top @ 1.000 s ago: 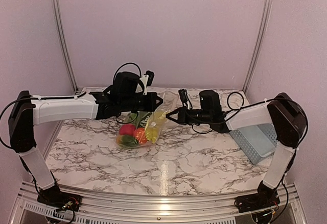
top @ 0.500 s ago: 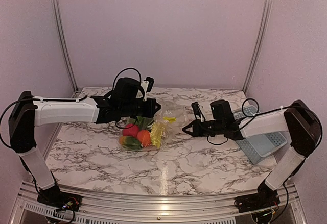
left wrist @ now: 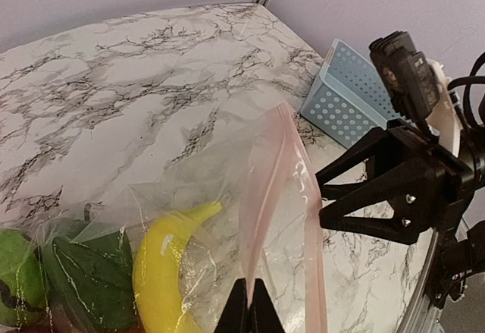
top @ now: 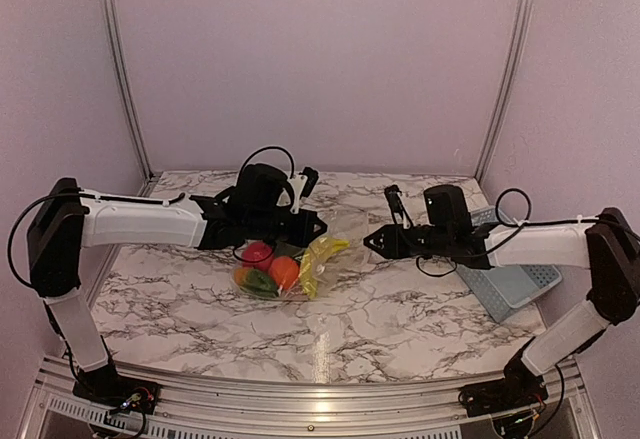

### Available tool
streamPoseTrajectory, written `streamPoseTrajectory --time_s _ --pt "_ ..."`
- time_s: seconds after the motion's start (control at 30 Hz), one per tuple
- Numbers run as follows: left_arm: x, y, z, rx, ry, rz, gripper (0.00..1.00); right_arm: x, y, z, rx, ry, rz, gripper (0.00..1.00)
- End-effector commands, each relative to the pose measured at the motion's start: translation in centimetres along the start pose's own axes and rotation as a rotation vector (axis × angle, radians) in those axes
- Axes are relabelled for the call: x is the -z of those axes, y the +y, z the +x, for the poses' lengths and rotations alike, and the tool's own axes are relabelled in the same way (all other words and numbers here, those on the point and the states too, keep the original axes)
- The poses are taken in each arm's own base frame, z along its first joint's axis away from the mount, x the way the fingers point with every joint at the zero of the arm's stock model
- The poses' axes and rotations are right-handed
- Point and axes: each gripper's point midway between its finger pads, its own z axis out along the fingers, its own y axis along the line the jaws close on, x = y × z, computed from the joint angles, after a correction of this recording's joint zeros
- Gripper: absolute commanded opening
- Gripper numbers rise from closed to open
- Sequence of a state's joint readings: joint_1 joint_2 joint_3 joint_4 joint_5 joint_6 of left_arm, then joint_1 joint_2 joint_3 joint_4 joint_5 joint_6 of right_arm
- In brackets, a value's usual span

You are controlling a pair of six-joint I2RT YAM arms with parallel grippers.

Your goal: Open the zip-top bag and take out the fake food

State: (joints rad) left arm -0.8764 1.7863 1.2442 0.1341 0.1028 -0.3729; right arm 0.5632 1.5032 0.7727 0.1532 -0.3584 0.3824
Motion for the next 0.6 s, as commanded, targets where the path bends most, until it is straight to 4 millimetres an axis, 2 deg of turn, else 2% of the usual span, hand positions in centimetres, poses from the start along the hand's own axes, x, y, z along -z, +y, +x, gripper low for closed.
streamPoseTrajectory --time_s 0.0,0.1,0.2,0.4,0.57 --pt "-0.6 -1.0 -0.3 -0.024 -0.001 0.044 0.00 2.6 3.0 -4.7 0.165 -0.128 -0.030 0.37" --pt "-0.7 -1.3 -0.3 -0.035 0.006 0.062 0.00 3.4 4.2 -5.4 0.291 -0.162 -0.025 0.39" --pt "-0.7 -1.7 -0.2 -0.049 0.018 0.083 0.00 3.0 5.4 -5.3 0.430 -0.165 -0.035 0.39" --pt "-1.0 -2.5 0.5 -0.061 0.057 0.133 0.00 0.6 7.3 -4.4 0.615 -0.153 -0.077 0.34" --pt "-1.1 -2.7 0.9 -0.063 0.076 0.150 0.00 -1.9 6.9 -4.1 0.696 -0.138 -0.079 0.32"
